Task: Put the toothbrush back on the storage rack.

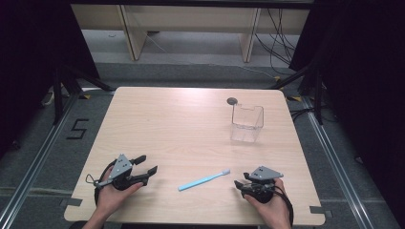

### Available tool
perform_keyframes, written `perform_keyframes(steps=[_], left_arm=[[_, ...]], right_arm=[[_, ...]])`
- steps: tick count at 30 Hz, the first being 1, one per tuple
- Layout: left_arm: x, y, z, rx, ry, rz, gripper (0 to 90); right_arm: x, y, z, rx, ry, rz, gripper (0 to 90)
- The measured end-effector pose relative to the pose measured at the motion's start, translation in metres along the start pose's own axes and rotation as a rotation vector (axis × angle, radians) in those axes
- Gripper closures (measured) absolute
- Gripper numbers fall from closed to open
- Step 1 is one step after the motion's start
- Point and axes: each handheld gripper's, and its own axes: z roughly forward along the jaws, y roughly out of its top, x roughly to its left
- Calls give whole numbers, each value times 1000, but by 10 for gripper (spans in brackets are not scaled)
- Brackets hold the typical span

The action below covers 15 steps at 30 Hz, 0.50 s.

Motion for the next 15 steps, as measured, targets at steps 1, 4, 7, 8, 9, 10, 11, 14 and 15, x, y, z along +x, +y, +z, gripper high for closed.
perform_keyframes(steps=[1,4,7,8,9,10,11,14,15], left_arm=[[0,0,1,2,-1,0,343],[0,1,1,15,5,-3,347],[1,1,2,17,6,-11,349],[0,1,2,16,6,-12,350],[0,1,2,15,6,-10,350],[0,1,1,17,4,-5,352],[0,1,2,17,1,-4,352],[-1,1,2,15,-14,-1,353],[-1,1,1,25,-11,3,353]], right_arm=[[-1,0,0,2,-3,-3,502],[-2,0,-1,16,-6,26,502],[-6,2,-1,33,0,-32,498],[-6,2,-1,29,-3,-39,499],[-6,3,-1,28,-5,-38,499],[-6,3,-1,28,-5,-39,499],[-6,3,-1,30,-5,-50,498],[-4,4,-1,40,-10,-52,499],[-4,5,-2,39,-12,-58,499]])
